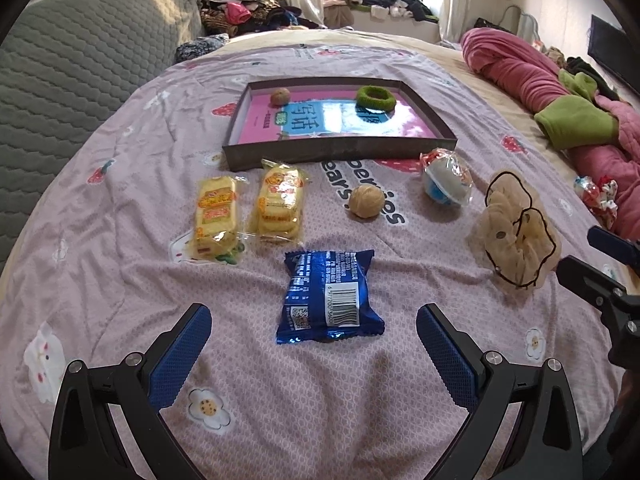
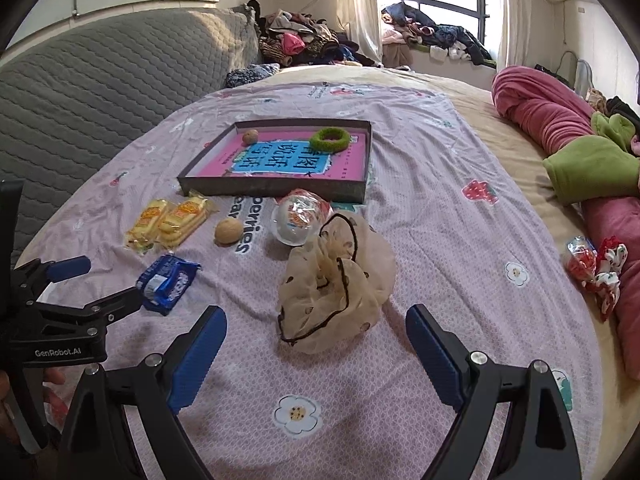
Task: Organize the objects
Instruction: 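Grasp the blue snack packet with the left tool while the right tool grasps the beige scrunchie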
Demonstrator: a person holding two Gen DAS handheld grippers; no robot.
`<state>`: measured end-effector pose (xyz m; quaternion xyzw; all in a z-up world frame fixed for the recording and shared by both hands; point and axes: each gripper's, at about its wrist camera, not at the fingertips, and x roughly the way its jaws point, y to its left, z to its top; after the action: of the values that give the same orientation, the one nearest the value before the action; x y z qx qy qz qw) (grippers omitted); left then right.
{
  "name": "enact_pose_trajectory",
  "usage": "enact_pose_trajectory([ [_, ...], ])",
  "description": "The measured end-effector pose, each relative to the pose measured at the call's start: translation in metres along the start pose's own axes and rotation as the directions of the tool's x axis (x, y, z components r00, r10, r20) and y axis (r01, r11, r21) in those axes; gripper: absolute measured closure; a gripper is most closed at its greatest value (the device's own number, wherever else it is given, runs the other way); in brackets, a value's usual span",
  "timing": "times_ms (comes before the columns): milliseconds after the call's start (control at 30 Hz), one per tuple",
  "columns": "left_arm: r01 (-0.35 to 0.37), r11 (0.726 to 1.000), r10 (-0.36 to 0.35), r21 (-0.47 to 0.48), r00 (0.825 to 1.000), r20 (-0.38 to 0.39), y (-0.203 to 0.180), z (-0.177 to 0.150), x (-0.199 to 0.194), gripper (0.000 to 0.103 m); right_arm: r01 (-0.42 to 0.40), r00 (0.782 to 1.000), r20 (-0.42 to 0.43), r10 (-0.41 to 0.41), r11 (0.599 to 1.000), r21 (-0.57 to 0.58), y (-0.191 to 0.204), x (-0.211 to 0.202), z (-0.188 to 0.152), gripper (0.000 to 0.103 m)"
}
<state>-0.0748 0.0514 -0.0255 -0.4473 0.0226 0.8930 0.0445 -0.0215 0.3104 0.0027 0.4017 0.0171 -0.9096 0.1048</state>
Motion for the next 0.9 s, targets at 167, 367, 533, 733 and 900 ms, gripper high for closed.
enact_pose_trajectory([
  [167, -0.006, 1.0, 0.006, 0.002, 1.0, -0.018, -0.001, 0.001, 0.015, 0.001, 0.005, 1.0, -0.025, -0.005, 1.0, 0.022, -0.007, 0.017, 0.002, 0.012],
  [367, -0.016, 1.0, 0.016, -0.011, 0.999, -0.046, 0.002, 0.001, 0.033, 0.001, 0.015, 0.999, -0.038, -0.013, 0.999, 0.038, -0.013, 0.032, 0.003, 0.012],
  [533, -0.005, 1.0, 0.003, -0.025, 0.998, -0.062, 0.005, 0.004, 0.044, 0.001, 0.016, 0.999, -0.048, -0.014, 0.999, 0.033, -0.014, 0.043, 0.005, 0.012],
  [733, 0.014, 0.999, -0.017, -0.047, 0.997, -0.076, 0.01, 0.006, 0.056, 0.001, 0.014, 0.998, -0.059, -0.012, 1.0, 0.026, -0.013, 0.057, 0.009, 0.012],
  [900, 0.019, 0.998, -0.024, -0.053, 0.996, -0.089, 0.012, 0.006, 0.064, 0.001, 0.003, 0.998, -0.065, -0.002, 1.0, 0.024, -0.009, 0.069, 0.015, 0.012],
])
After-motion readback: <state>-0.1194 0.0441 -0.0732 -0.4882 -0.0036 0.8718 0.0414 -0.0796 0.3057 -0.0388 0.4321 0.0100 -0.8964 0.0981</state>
